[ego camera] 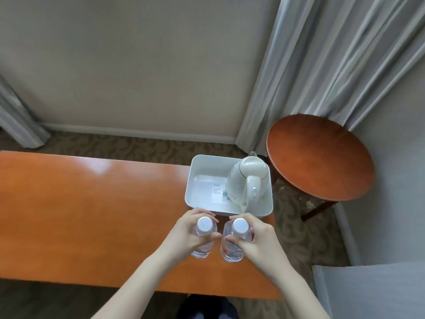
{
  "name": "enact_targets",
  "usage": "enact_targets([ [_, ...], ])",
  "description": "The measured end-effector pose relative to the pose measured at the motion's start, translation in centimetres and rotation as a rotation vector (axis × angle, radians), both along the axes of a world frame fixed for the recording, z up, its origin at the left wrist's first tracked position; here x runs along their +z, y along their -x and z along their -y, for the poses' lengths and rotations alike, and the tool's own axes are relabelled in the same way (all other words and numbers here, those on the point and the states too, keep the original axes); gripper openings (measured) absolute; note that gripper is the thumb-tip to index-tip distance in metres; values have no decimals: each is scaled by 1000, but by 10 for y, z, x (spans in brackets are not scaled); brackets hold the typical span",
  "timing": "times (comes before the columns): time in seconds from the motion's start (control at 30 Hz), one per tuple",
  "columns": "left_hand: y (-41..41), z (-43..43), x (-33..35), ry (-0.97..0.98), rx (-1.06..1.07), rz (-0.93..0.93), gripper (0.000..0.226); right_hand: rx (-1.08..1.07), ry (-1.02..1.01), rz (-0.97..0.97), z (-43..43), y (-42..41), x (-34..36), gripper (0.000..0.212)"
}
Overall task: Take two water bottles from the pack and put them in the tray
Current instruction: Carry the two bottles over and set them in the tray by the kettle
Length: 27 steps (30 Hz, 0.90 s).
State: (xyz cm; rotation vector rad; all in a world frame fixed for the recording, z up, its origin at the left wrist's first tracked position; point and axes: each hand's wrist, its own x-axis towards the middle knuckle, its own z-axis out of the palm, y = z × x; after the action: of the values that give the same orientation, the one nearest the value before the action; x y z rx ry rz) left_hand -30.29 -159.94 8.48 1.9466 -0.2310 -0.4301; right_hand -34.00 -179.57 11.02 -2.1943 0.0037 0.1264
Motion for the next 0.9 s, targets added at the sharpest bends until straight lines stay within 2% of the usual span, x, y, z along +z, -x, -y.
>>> enact_targets([
  [0.1, 8, -3, -20, -112, 14, -15, 27, -15, 2, -32, -3, 5, -27, 36],
  [0.27, 13, -3, -40, -175, 72, -48, 39, -33, 35, -38, -11, 10, -57, 37],
  [0.53, 14, -3, -55, -183, 81, -36, 43, -2, 81, -64, -12, 8, -74, 42],
  [0.9, 8, 1, -65, -196, 65, -53, 46, -14, 75, -80, -17, 11, -88, 36],
])
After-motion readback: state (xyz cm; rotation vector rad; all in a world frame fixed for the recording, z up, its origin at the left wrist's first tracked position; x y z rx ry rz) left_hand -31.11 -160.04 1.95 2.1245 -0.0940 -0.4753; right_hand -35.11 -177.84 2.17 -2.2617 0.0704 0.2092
